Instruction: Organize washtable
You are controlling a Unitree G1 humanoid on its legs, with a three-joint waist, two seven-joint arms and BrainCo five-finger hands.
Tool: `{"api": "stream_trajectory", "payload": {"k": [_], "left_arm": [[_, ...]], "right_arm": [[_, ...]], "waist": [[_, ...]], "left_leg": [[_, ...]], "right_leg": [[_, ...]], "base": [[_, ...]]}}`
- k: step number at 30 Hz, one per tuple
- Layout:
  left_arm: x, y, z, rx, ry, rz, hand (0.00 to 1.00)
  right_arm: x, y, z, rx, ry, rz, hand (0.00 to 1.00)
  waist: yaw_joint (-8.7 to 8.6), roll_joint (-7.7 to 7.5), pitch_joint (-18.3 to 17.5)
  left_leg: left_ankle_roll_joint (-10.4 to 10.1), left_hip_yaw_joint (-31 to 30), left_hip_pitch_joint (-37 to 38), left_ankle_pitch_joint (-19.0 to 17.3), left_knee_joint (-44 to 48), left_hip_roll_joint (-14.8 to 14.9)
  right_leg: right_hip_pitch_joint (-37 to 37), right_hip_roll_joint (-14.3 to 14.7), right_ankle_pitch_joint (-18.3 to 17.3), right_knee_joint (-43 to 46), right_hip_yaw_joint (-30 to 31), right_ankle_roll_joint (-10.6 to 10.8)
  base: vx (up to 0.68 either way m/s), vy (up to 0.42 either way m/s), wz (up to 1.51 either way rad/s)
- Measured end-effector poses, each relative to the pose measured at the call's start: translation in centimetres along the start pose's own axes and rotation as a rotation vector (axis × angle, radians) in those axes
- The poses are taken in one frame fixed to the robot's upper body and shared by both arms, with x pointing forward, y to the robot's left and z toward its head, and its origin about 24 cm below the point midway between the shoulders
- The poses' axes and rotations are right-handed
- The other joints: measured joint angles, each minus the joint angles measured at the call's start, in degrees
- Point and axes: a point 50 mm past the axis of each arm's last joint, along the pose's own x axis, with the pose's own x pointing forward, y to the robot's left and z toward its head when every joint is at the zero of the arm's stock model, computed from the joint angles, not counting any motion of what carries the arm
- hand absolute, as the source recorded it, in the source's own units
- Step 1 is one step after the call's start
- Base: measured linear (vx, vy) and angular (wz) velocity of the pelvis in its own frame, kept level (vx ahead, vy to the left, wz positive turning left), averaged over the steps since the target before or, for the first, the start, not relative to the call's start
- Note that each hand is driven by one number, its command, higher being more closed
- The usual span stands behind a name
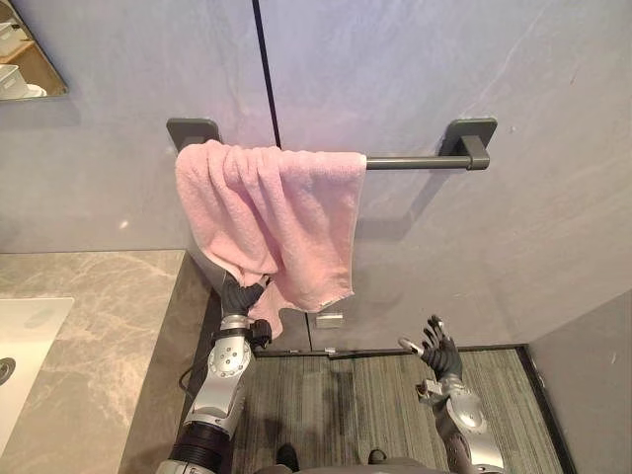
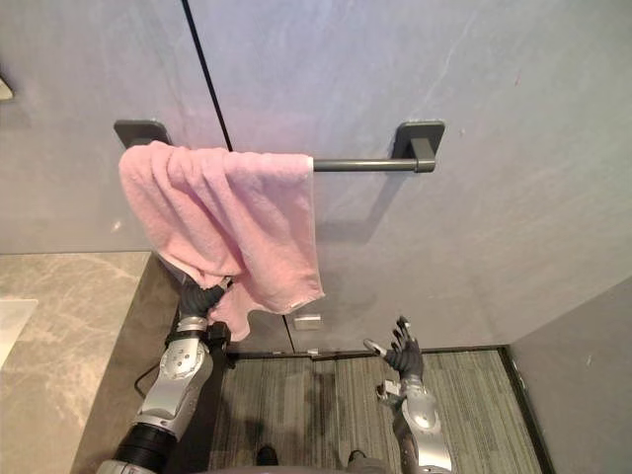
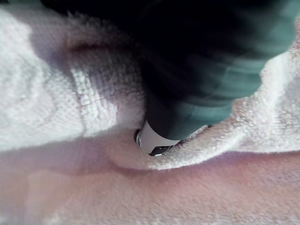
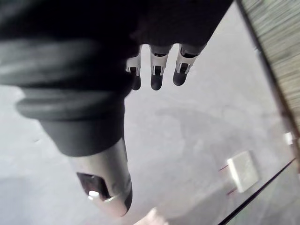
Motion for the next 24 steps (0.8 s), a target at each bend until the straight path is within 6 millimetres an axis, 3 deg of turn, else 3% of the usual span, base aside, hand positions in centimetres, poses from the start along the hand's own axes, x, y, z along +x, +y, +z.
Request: {"api": "stream_trajectory", "payload": {"k": [7, 13, 24], "left_arm": [[-0.3, -1.1, 0.4, -0.043, -0.023, -0.042, 1.00], [-0.6, -1.7, 0.2, -0.058, -0.013, -0.057, 1.00], [-0.8, -2.6, 0.1, -0.100, 0.001, -0.101, 1.00]], "right_arm": [[1.0, 3.7, 3.7, -0.015, -0.152, 0.181, 0.00], [1.5, 6.7, 5.0, -0.037, -0.198, 0.301, 0.00], [2.2, 9.2, 7.0, -0.072, -0.267, 0.409, 0.00]], "waist": [[0.98, -0.01, -0.03], [1.05, 0.02, -0.05], [1.15, 0.14, -0.15]], "left_leg": [[0.01, -0.25, 0.14, 0.00, 0.00, 0.07], [0.26, -1.43, 0.03, 0.31, -0.01, -0.03], [0.25, -3.13, -0.70, 1.29, -0.01, -0.01]], "right_leg": [[-0.10, 0.04, 0.00, 0.55, 0.24, -0.01], [0.03, -0.01, -0.01, 0.94, -0.47, 0.00], [-0.10, 0.06, -0.03, 1.41, -1.95, -0.03]], "base": [[-0.02, -0.011, 0.00], [-0.05, -0.017, 0.07], [-0.03, -0.019, 0.08]]}}
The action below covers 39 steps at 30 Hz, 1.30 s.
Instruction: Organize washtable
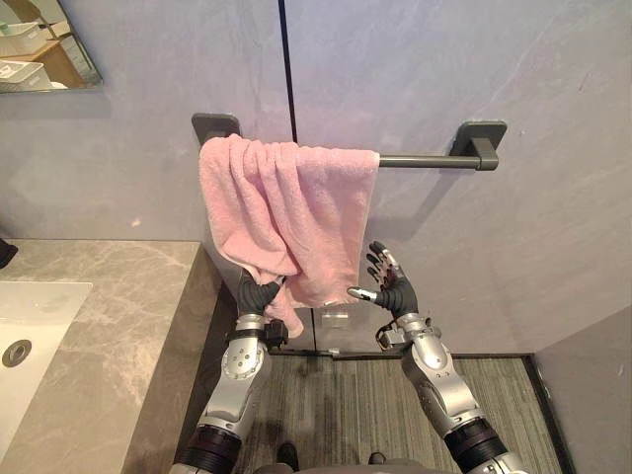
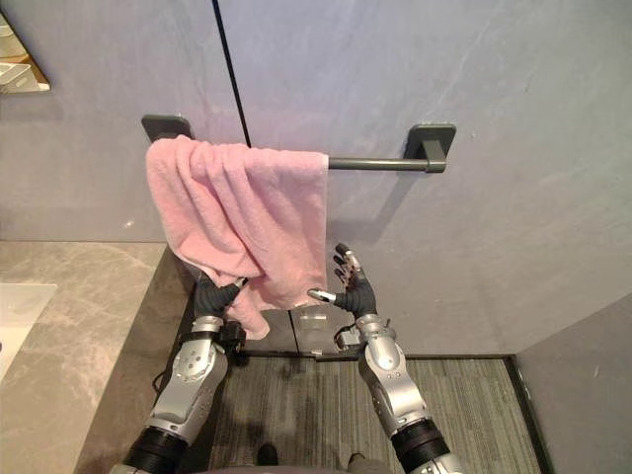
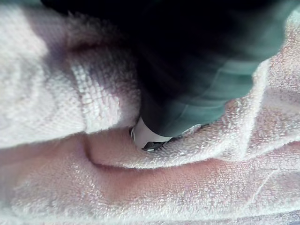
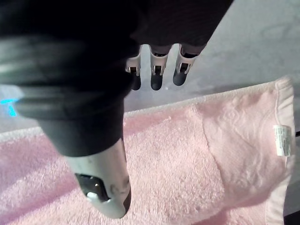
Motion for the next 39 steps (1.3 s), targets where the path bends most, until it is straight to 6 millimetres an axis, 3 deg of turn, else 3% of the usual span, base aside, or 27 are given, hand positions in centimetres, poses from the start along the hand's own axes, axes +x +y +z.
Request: {"api": "stream_trajectory", "payload": {"k": [6, 7, 12, 22, 28, 33, 39], "left_arm": [[0.0, 0.0, 0.0, -0.032, 0.004, 0.004, 1.00], [0.0, -0.1, 0.0, -0.038, 0.005, 0.005, 1.00], [0.0, -0.3, 0.0, -0.071, 0.010, 0.007, 1.00], [0.0, -0.6, 0.0, -0.079, 0.010, -0.018, 1.00], [0.1, -0.7, 0.5, -0.087, -0.013, -0.022, 1.00], [0.1, -0.6, 0.8, -0.083, -0.026, -0.016, 1.00], [-0.4, -0.3, 0.9, -0.077, -0.033, -0.006, 1.00]], "right_arm": [[1.4, 0.9, 0.3, -0.002, 0.002, 0.044, 0.00], [1.7, 0.9, 0.1, 0.000, 0.013, 0.042, 1.00], [2.4, 0.6, -0.5, 0.014, 0.053, 0.031, 1.00], [3.1, 0.9, -0.6, 0.061, 0.073, 0.058, 1.00], [3.2, -0.6, 0.4, 0.067, 0.028, -0.013, 1.00], [2.6, -1.8, 1.8, 0.038, -0.046, -0.087, 1.00], [1.0, -3.0, 2.0, 0.052, -0.079, -0.181, 1.00]], "waist": [[0.19, -0.01, -0.10], [0.37, 0.00, -0.13], [1.48, -0.03, -0.66], [2.03, -0.02, -0.69], [2.85, -0.01, -0.69], [2.79, 0.07, -0.74], [2.32, 0.08, -0.75]], "left_leg": [[0.07, -0.47, -0.30, 0.33, -0.02, 0.03], [0.08, -0.60, -0.56, 0.44, -0.03, 0.02], [-0.05, -1.27, -1.53, 0.87, 0.00, 0.01], [-0.27, -2.07, -2.31, 1.44, -0.02, 0.45], [-0.60, -1.96, -2.48, 1.66, -0.02, 1.05], [-0.61, -1.53, -2.27, 1.67, -0.02, 1.08], [-0.61, -0.91, -1.93, 1.66, -0.02, 1.16]], "right_leg": [[-0.16, 0.06, 0.00, 0.18, -0.23, 0.00], [-0.37, 0.05, 0.00, 0.21, -0.30, 0.00], [-1.03, 0.10, 0.01, 0.31, -0.79, -0.01], [-1.46, 0.58, 0.19, 0.45, -1.47, -0.29], [-1.80, 1.16, 0.35, 0.57, -1.27, -0.56], [-1.81, 1.17, 0.38, 0.57, -0.84, -0.60], [-1.81, 1.20, 0.47, 0.55, -0.23, -0.68]], "base": [[-0.04, -0.012, 0.04], [-0.03, -0.008, 0.06], [-0.01, -0.010, 0.07], [-0.03, -0.013, 0.04], [-0.01, -0.005, -0.01], [-0.01, 0.000, -0.04], [-0.01, 0.001, -0.05]]}}
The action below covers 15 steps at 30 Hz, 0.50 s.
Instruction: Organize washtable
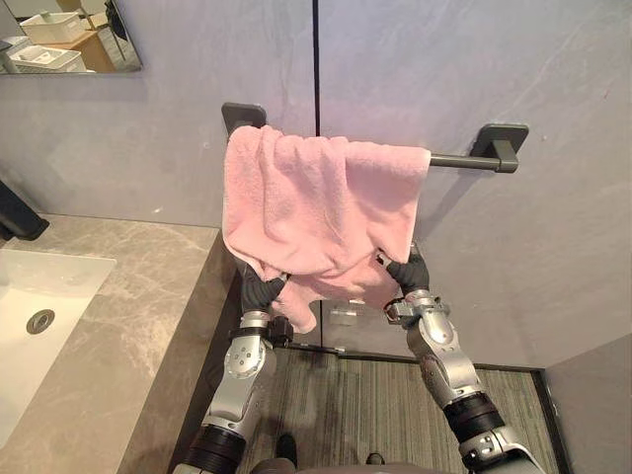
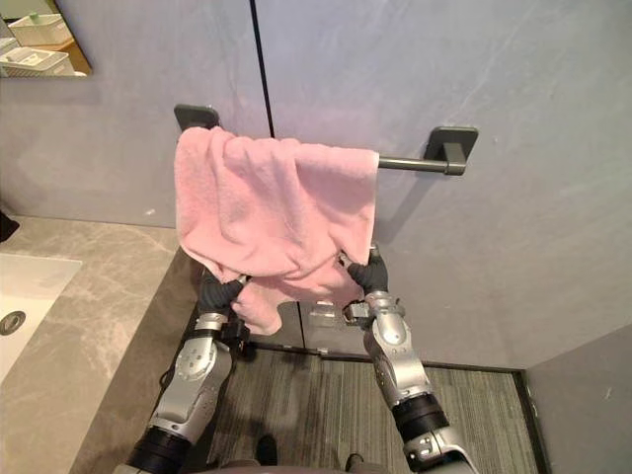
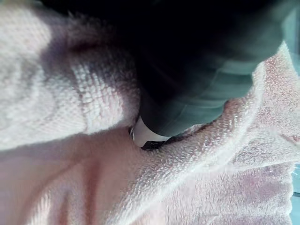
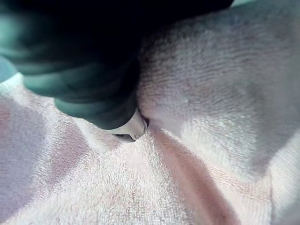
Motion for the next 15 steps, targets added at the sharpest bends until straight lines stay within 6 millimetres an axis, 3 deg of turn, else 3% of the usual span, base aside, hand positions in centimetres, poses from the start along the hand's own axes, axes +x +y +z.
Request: {"api": "stream_trajectory", "payload": {"k": [6, 8, 15], "left_arm": [[0.0, 0.0, 0.0, 0.021, -0.006, -0.002, 1.00], [-0.2, 0.3, 0.3, 0.001, -0.019, 0.025, 1.00], [-0.3, 0.0, 0.6, -0.015, -0.032, 0.018, 1.00]], "right_arm": [[-0.9, -0.7, 0.5, 0.012, -0.027, -0.034, 1.00], [-0.9, -0.5, 0.4, 0.028, -0.025, -0.038, 1.00], [-1.6, -1.1, 0.5, 0.033, -0.037, -0.076, 1.00]], "waist": [[-0.20, 0.32, -0.21], [-1.11, 0.57, -0.36], [-1.10, 0.88, -0.55]], "left_leg": [[-0.03, 0.96, 0.10, -0.03, -0.04, 0.22], [-0.03, 1.14, 0.32, -0.06, -0.05, 0.22], [-0.13, 1.27, 0.45, -0.15, -0.07, 0.27]], "right_leg": [[-0.23, 0.22, 0.55, -0.42, 0.80, 0.01], [-0.23, 0.23, 0.55, -0.42, 0.99, 0.02], [-0.28, 0.30, 0.65, -1.01, 1.14, 0.15]], "base": [[-0.02, 0.000, -0.08], [-0.02, 0.000, -0.05], [0.00, 0.000, -0.01]]}}
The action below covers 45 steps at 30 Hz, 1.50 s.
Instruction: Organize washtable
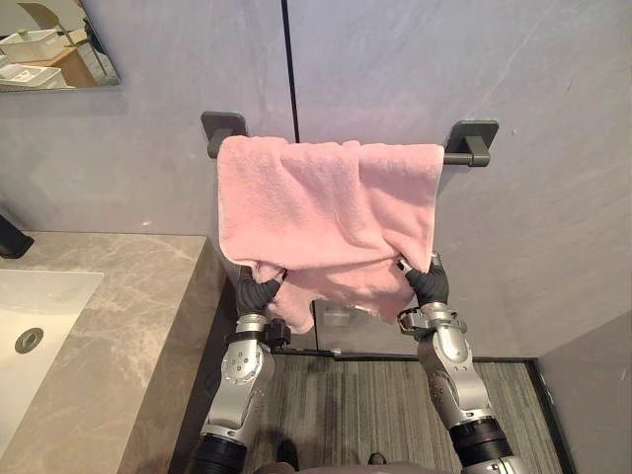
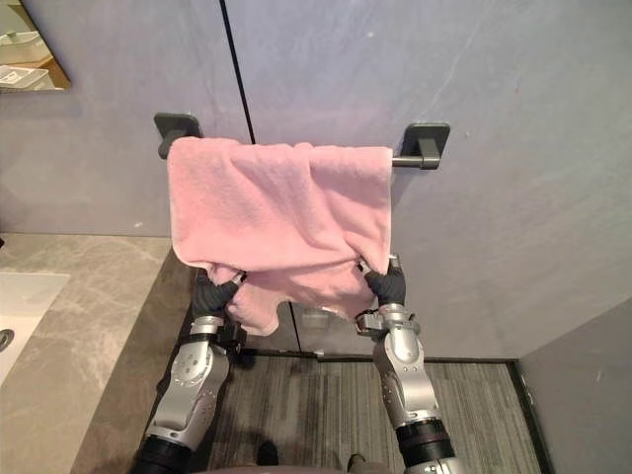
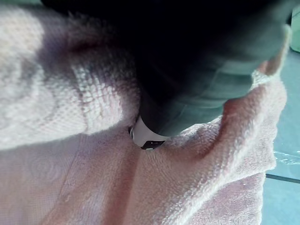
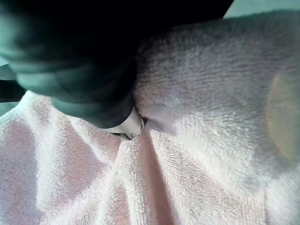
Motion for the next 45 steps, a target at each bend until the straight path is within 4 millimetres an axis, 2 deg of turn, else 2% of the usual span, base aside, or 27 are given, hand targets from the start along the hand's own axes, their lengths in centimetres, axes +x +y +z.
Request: {"api": "stream_trajectory", "payload": {"k": [13, 18, 23, 24, 25, 28, 37, 42, 45], "left_arm": [[-0.5, 0.1, -1.7, 0.046, 0.081, -0.006, 1.00], [-1.0, 0.4, -3.4, 0.055, 0.163, 0.011, 1.00], [-1.3, 0.8, -4.2, 0.067, 0.201, 0.024, 1.00], [-1.4, 1.0, -4.3, 0.069, 0.209, 0.027, 1.00], [-1.5, 1.2, -4.8, 0.074, 0.230, 0.035, 0.00], [-2.0, 2.0, -5.8, 0.086, 0.281, 0.060, 0.00], [-2.4, 3.4, -6.7, 0.059, 0.339, 0.125, 0.00], [-3.5, 4.1, -7.5, 0.068, 0.398, 0.151, 0.00], [-3.8, 4.2, -7.7, 0.069, 0.410, 0.156, 0.00]], "right_arm": [[-0.8, -1.2, -0.6, -0.038, 0.025, -0.042, 1.00], [-1.3, -1.6, -1.8, -0.054, 0.077, -0.057, 1.00], [-1.3, -1.4, -2.3, -0.054, 0.095, -0.058, 1.00], [-1.2, -1.3, -2.5, -0.056, 0.101, -0.056, 0.00], [-1.0, -1.2, -2.8, -0.059, 0.112, -0.055, 0.00], [-0.9, -1.3, -3.4, -0.071, 0.141, -0.062, 0.00], [-1.1, -2.4, -5.0, -0.107, 0.221, -0.101, 0.00], [-3.1, -3.5, -7.9, -0.143, 0.400, -0.134, 0.00], [-3.5, -3.7, -8.1, -0.151, 0.416, -0.140, 0.00]], "waist": [[-0.65, 0.97, -0.64], [-1.24, 1.04, -0.71], [-1.21, 0.97, -0.96], [-1.21, 0.96, -0.98], [-1.19, 0.97, -0.98], [-1.18, 0.96, -0.99], [-1.20, 0.31, -1.21], [-1.15, 0.19, -1.22], [-1.22, 0.19, -1.22]], "left_leg": [[-0.28, 0.21, -0.44, -0.22, 0.05, 0.50], [-0.28, 0.22, -0.30, -0.23, 0.04, 0.50], [-0.31, 0.14, -0.13, -0.25, 0.00, 0.47], [-0.31, 0.14, -0.06, -0.25, -0.01, 0.48], [-0.30, 0.10, 0.03, -0.25, -0.06, 0.47], [-0.36, -0.08, 0.32, -0.29, -0.34, 0.47], [-0.55, -0.46, 0.47, -0.43, -0.37, 0.46], [-0.70, -0.40, 0.31, -0.64, -0.37, 0.49], [-0.72, -0.38, 0.33, -0.67, -0.36, 0.49]], "right_leg": [[0.11, 0.43, 0.30, -0.95, 0.28, 0.05], [0.10, 0.41, 0.30, -0.87, 0.34, 0.06], [0.31, 0.43, 0.31, -0.88, 0.23, 0.05], [0.40, 0.43, 0.31, -0.90, 0.23, 0.06], [0.54, 0.43, 0.32, -0.96, 0.18, 0.05], [1.19, 0.44, 0.54, -1.54, -0.08, 0.03], [2.27, 0.45, 0.81, -2.93, -0.85, -0.14], [2.31, 0.49, 0.91, -3.38, -1.08, -0.23], [2.31, 0.49, 0.92, -3.39, -1.13, -0.23]], "base": [[0.00, 0.000, -0.01], [0.00, 0.000, 0.00], [0.00, 0.000, 0.00], [0.00, 0.000, 0.00], [0.00, 0.000, 0.00], [-0.01, -0.002, 0.02], [0.00, -0.005, 0.03], [0.00, 0.000, 0.00], [0.00, 0.000, 0.00]]}}
